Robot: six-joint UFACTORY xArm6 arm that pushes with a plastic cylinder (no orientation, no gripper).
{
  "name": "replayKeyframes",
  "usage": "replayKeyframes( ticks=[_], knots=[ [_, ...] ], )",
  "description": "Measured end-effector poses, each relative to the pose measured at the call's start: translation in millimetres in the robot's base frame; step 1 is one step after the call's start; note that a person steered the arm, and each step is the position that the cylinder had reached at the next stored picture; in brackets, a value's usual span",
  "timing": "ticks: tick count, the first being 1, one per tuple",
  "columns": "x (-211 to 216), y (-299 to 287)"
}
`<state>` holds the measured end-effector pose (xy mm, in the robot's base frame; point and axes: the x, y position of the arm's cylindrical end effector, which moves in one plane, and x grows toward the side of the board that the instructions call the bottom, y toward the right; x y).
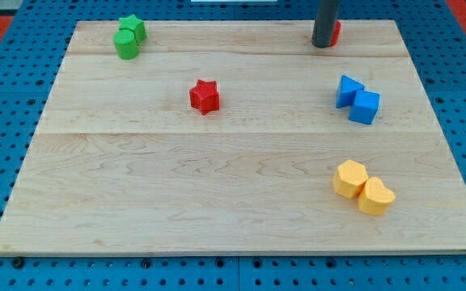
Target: Move the blue blocks below to the red circle
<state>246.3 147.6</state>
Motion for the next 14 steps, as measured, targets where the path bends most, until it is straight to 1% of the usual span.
replayKeyframes(
  ticks=[1, 2, 3, 4, 5, 6, 7, 8, 9, 11, 12, 13, 14],
  knots=[
    [27.2, 16.8],
    [72.2, 82.9],
    [140.5, 72.7],
    [157.0, 46.6],
    [162.6, 59.4],
    [232.3, 101.8],
    [278.1, 86.0],
    [247.2, 51.6],
    [197.2, 14.5],
    [119.4, 4.1],
    [97.1, 4.1],
    [97.1, 2.8],
    [98.7, -37.4]
  ],
)
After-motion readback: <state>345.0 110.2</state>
